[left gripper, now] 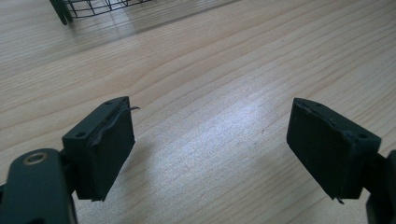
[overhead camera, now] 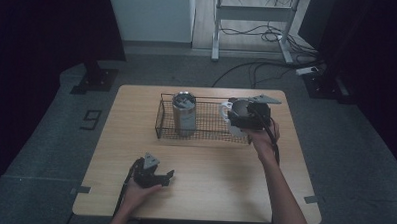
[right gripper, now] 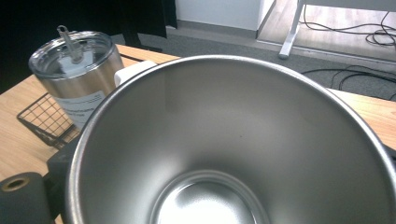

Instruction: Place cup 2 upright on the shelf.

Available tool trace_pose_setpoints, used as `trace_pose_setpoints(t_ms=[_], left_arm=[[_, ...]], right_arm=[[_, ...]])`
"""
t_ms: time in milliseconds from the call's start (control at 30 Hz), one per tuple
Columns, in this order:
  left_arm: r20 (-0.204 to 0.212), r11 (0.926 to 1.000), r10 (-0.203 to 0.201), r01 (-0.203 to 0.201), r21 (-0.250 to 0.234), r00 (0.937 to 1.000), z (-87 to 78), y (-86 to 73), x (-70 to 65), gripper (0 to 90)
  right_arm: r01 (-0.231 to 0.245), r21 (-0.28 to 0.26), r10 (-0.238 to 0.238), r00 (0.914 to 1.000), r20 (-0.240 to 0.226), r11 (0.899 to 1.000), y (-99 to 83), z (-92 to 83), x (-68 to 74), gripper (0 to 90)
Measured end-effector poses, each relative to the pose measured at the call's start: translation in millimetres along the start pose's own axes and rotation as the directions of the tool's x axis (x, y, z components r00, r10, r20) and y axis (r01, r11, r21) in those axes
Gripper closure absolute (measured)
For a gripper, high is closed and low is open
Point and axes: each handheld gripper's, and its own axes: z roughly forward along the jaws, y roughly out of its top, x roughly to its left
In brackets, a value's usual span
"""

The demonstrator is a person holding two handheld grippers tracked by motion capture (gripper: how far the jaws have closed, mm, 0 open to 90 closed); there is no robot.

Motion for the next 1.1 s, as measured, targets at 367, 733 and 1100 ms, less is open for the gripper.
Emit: trace_pose_setpoints(t_ms=[367, 733, 1100], left_arm=[[-0.005, 1.0, 0.006, -0.006, 0.004, 1.0, 1.3, -0.5, -1.2, 15.3], [-0.011, 0.9999, 0.008, -0.008, 0.008, 0.9999, 1.2, -0.6, -0.7, 15.3], [-0.016, 0.9999, 0.011, -0.011, 0.01, 0.9998, 1.4, -0.6, -0.7, 15.3]], right_arm=[[-0.011, 0.001, 0.011, 0.9999, 0.013, 1.0, 6.0, 8.9, -6.9, 6.5], [-0.011, 0.004, 0.01, 0.9994, 0.033, 1.0, 9.8, 18.6, -9.0, 6.5], [-0.012, 0.013, 0.012, 0.9989, 0.045, 1.0, 7.3, 33.9, -15.0, 6.5]])
